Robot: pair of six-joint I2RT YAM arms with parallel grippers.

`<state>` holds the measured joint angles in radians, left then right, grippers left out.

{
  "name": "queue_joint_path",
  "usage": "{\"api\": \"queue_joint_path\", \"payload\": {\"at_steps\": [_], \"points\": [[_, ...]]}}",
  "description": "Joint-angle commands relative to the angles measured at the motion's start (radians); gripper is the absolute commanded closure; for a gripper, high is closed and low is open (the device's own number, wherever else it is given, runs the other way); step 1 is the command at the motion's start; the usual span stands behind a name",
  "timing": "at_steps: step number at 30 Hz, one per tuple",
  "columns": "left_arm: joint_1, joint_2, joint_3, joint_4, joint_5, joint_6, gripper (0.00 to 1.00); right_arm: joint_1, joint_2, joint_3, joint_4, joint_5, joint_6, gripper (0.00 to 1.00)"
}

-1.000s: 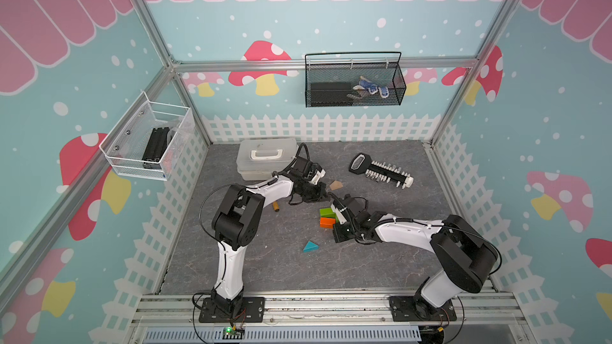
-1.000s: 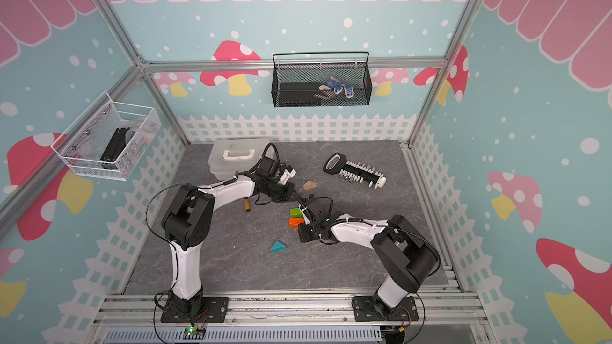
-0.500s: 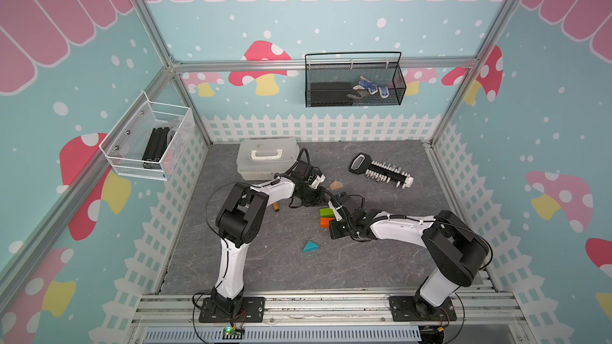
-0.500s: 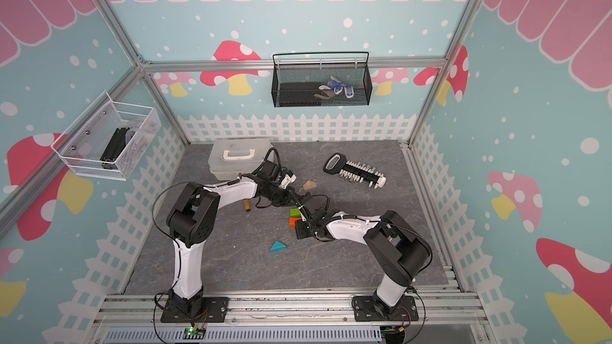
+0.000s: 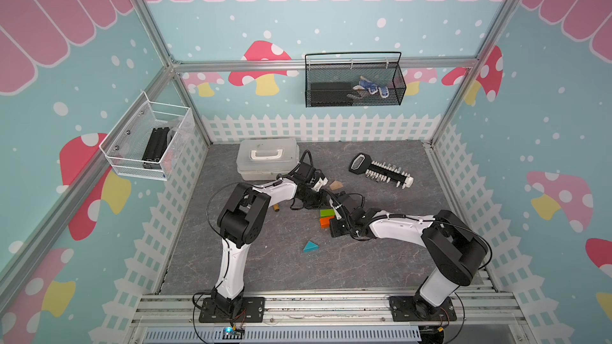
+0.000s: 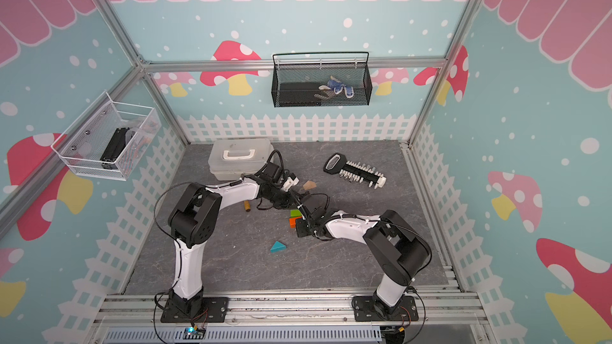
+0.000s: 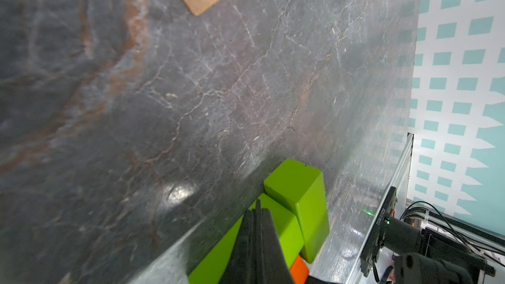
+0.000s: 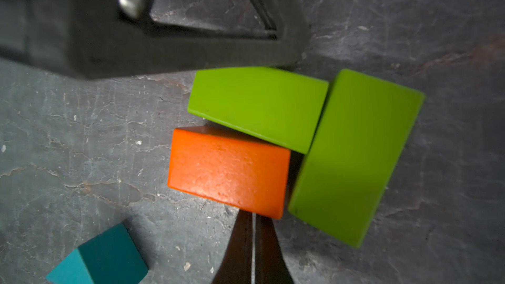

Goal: Assemble a piece of candy with building blocks
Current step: Assemble the building block at the center of the board.

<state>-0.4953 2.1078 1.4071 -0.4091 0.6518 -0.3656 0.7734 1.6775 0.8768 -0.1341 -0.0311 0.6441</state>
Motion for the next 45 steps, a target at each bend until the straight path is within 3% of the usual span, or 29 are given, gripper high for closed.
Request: {"api": "queue_joint_path", "payload": {"at_steps": [1,7,11,16,18,21,24,27,30,32,38,45], "points": [[-0.005,0.015,0.015,-0.017,0.014,0.023,1.0,0.004,0.003,0.032,-0.013,0.024,0.002,1.0],[0.02,-0.037,0.005,-0.009,-0.006,-0.002,1.0,0.004,-0.02,0.042,-0.015,-0.003,-0.006,1.0],[0.08,-0.198,-0.042,0.025,-0.024,-0.033,1.0,0.004,-0.06,0.05,-0.025,-0.038,-0.012,1.0],[0.29,-0.481,-0.18,0.095,-0.033,-0.102,0.97,0.006,-0.173,0.041,-0.055,-0.069,-0.006,1.0],[0.372,-0.608,-0.26,0.148,-0.064,-0.148,0.9,0.004,-0.236,0.028,-0.07,-0.043,-0.01,1.0],[0.424,-0.713,-0.347,0.164,-0.126,-0.172,0.86,-0.016,-0.313,0.007,-0.094,-0.008,-0.03,1.0],[0.426,-0.728,-0.404,0.158,-0.133,-0.206,0.91,-0.1,-0.357,-0.025,-0.109,-0.031,-0.052,1.0],[0.425,-0.701,-0.491,0.248,-0.124,-0.325,1.0,-0.204,-0.378,-0.065,-0.112,-0.066,-0.088,1.0],[0.405,-0.664,-0.597,0.431,-0.096,-0.44,1.0,-0.286,-0.349,-0.078,-0.112,-0.099,-0.139,1.0],[0.382,-0.638,-0.611,0.443,-0.114,-0.452,1.0,-0.319,-0.288,-0.061,-0.115,-0.14,-0.175,1.0],[0.265,-0.598,-0.581,0.408,-0.151,-0.449,1.0,-0.336,-0.066,0.009,-0.075,-0.266,-0.207,1.0],[0.169,-0.59,-0.641,0.41,-0.181,-0.487,1.0,-0.337,0.039,0.074,-0.051,-0.283,-0.224,1.0]]}}
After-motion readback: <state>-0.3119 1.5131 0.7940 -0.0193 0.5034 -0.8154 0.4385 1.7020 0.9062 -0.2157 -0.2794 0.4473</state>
